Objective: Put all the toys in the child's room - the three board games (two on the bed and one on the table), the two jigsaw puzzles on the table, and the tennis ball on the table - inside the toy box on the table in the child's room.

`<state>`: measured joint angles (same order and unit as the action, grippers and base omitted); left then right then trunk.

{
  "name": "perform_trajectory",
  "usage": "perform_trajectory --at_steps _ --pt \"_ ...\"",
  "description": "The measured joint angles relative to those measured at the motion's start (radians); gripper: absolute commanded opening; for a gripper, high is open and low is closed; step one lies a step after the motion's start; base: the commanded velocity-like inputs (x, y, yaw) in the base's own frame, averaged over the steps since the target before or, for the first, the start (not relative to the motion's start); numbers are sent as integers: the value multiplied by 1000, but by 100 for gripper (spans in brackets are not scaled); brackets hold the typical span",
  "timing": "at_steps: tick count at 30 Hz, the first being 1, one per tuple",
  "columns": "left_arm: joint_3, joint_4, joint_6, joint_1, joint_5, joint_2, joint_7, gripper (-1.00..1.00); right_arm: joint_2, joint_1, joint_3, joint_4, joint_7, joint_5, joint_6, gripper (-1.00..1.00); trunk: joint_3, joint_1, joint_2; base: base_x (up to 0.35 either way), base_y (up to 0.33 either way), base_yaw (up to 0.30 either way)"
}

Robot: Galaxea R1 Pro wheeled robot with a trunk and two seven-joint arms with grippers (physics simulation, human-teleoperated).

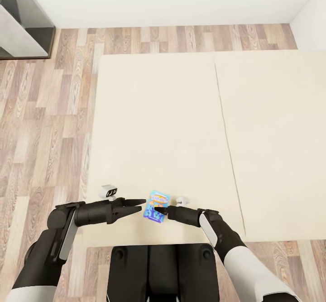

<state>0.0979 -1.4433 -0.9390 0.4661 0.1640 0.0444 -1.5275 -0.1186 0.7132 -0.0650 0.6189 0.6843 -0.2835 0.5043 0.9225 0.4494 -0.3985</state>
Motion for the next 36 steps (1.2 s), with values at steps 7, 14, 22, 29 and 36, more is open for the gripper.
perform_trajectory --at_steps 7,14,22,29,36 --pt "0 0 0 0 0 0 0 100 0 0 0 0 0 0 0 100 0 0 0 0 13 0" --pt "0 0 0 0 0 1 0 100 0 0 0 0 0 0 0 100 0 0 0 0 11 0" --pt "0 0 0 0 0 1 -1 100 0 0 0 0 0 0 0 100 0 0 0 0 68 0" --pt "0 0 0 0 0 1 0 100 0 0 0 0 0 -1 0 100 0 0 0 0 8 0" --pt "0 0 0 0 0 1 0 100 0 0 0 0 -2 0 1 100 0 0 0 0 0 0"
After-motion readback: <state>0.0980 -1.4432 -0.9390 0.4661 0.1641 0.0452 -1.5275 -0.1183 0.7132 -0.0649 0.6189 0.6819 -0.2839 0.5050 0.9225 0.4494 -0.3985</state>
